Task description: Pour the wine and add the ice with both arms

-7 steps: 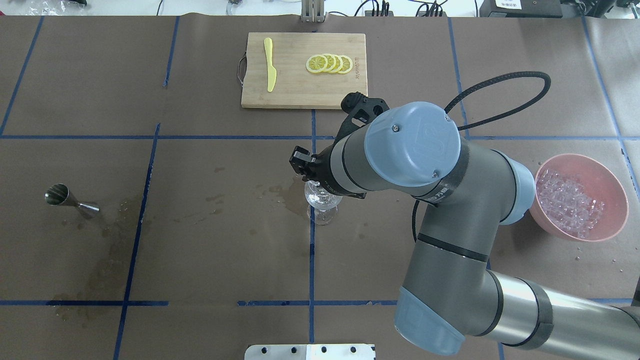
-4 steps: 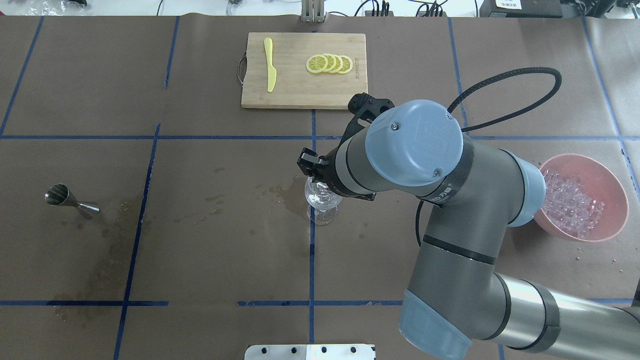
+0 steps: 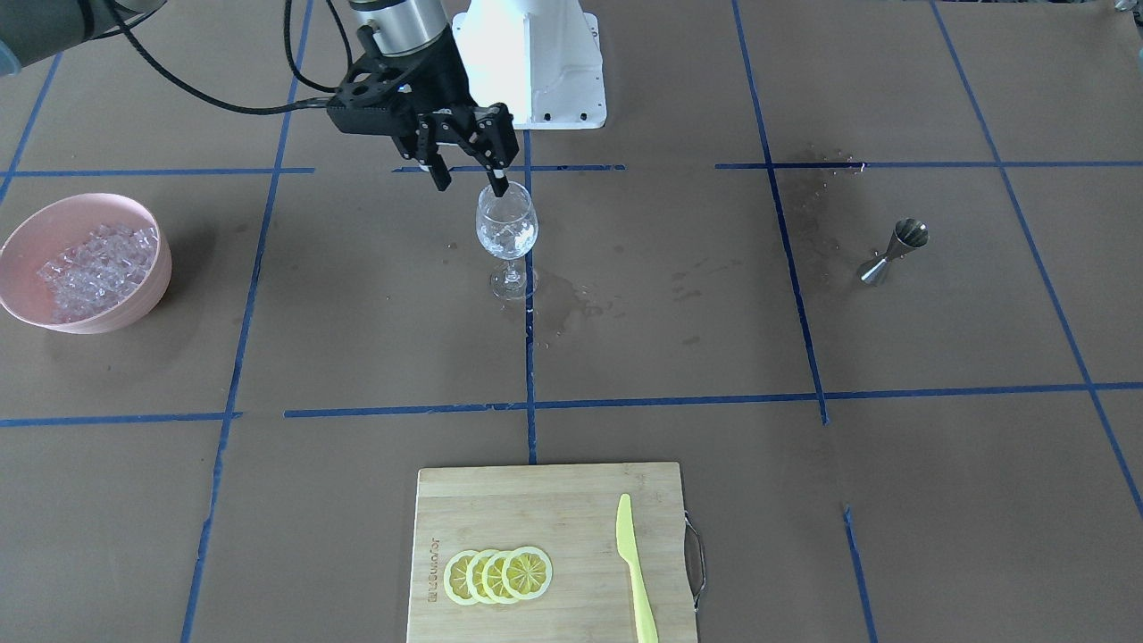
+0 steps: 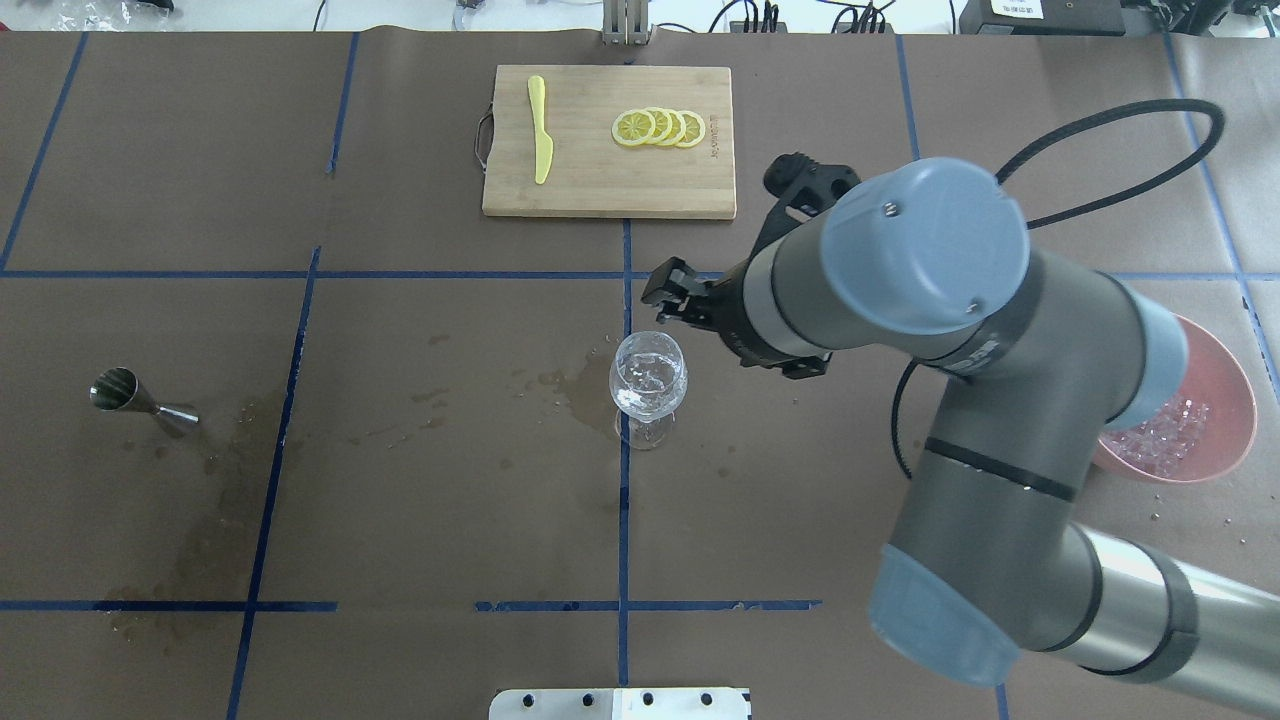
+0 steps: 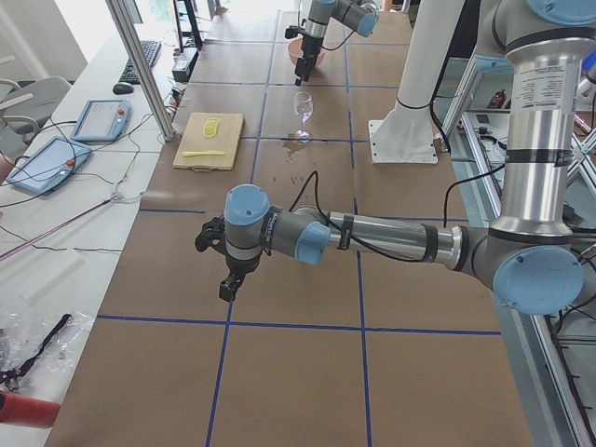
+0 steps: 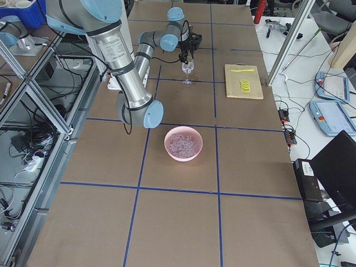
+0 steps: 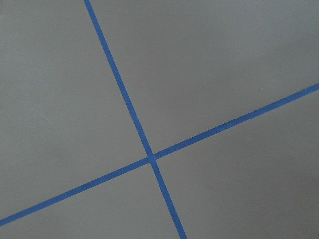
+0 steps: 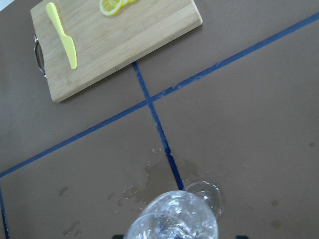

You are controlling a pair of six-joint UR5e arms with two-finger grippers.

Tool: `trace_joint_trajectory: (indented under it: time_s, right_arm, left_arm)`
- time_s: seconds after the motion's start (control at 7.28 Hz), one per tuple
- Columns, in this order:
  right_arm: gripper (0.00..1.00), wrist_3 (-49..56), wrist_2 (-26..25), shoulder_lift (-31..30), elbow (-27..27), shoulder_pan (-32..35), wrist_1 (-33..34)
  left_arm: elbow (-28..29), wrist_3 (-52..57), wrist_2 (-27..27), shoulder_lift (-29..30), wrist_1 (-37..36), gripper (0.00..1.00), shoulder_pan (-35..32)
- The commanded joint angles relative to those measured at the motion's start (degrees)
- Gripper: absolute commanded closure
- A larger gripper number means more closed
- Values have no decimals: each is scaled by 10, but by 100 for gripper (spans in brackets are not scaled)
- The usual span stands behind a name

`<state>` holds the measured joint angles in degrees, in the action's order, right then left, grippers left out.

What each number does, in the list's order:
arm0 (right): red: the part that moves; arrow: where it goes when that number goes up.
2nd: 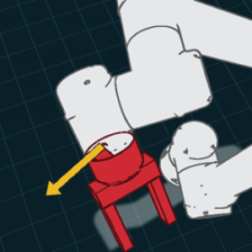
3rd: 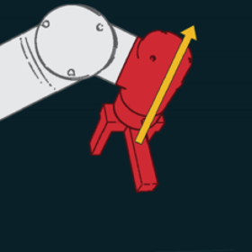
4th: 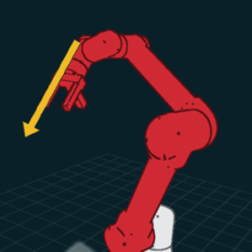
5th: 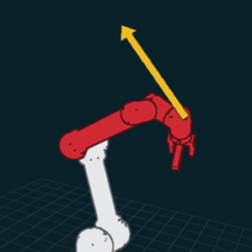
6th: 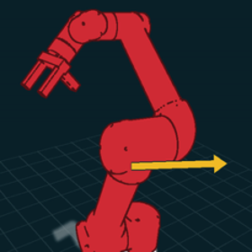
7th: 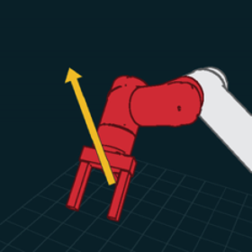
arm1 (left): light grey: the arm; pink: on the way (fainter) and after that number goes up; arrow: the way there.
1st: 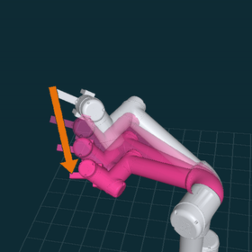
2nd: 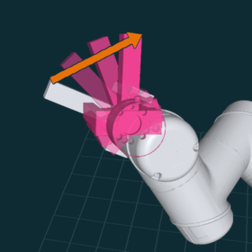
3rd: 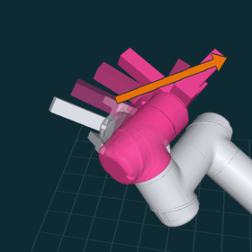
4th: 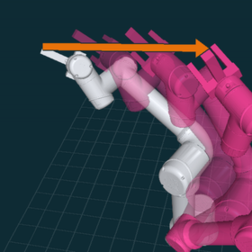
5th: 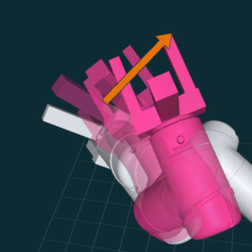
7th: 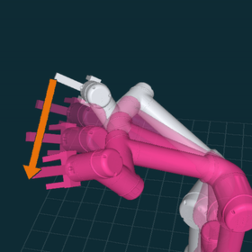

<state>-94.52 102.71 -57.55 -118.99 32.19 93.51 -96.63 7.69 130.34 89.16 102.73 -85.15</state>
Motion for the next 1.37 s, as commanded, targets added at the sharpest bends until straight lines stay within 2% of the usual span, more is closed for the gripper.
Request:
trace_joint_trajectory:
  time_s: [0.0, 0.41, 0.69, 0.82, 1.24]
  right_arm:
    - [0, 141, 86, -112, -40, 95, -5]
    - [0, 441, 192, -234, -23, 276, -4]
    - [0, 651, 270, -281, 34, 403, 1]
    - [0, 745, 283, -303, 61, 458, 3]
    - [0, 978, 289, -336, 138, 523, 14]
  left_arm:
    - [6, 20, -4, -2, 1, 0, 0]
    - [7, 22, 2, -2, -1, 0, 0]
    - [4, 22, 3, -4, 2, 0, 0]
    - [-3, 22, 4, -10, 3, 0, 0]
    - [-12, 16, 3, -32, 4, 0, -1]
